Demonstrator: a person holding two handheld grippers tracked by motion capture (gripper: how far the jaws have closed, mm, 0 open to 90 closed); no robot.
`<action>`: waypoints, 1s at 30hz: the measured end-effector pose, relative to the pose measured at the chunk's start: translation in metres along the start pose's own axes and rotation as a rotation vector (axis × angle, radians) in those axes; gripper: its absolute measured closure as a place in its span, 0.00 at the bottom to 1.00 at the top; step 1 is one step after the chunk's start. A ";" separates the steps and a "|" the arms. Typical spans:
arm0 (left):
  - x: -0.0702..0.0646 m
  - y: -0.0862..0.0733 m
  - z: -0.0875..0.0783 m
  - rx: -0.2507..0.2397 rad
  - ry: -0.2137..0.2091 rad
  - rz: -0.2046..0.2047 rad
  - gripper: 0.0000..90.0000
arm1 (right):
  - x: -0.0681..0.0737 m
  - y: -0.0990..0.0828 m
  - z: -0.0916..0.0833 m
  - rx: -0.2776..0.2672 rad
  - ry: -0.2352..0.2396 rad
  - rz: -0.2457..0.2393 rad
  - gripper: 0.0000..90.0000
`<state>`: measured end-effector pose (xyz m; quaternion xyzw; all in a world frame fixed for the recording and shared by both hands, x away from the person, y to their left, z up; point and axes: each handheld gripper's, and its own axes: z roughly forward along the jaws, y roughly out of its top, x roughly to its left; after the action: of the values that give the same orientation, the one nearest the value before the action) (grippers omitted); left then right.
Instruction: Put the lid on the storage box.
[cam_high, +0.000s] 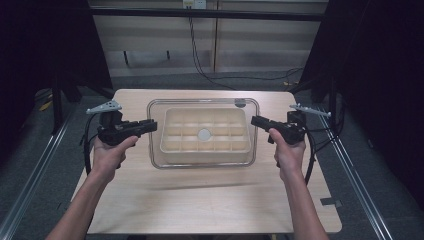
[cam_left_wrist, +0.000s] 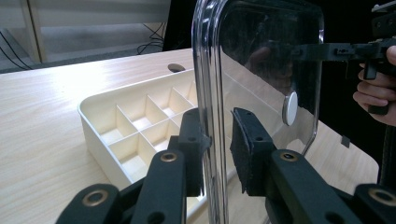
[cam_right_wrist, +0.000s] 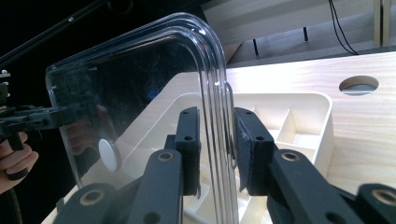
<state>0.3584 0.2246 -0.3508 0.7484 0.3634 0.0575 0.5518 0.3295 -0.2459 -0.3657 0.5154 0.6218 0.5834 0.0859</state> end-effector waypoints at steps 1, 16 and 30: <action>0.001 0.001 0.001 -0.003 0.002 -0.003 0.83 | -0.001 0.002 0.001 0.002 -0.001 0.002 0.81; 0.019 0.018 0.019 0.014 0.040 -0.013 0.82 | -0.015 0.019 0.022 0.003 -0.014 0.022 0.81; 0.029 0.023 0.035 0.028 0.052 -0.041 0.82 | -0.032 0.023 0.034 0.008 -0.032 0.062 0.82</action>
<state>0.4074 0.2121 -0.3529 0.7468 0.3936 0.0607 0.5326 0.3805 -0.2526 -0.3725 0.5441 0.6062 0.5751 0.0756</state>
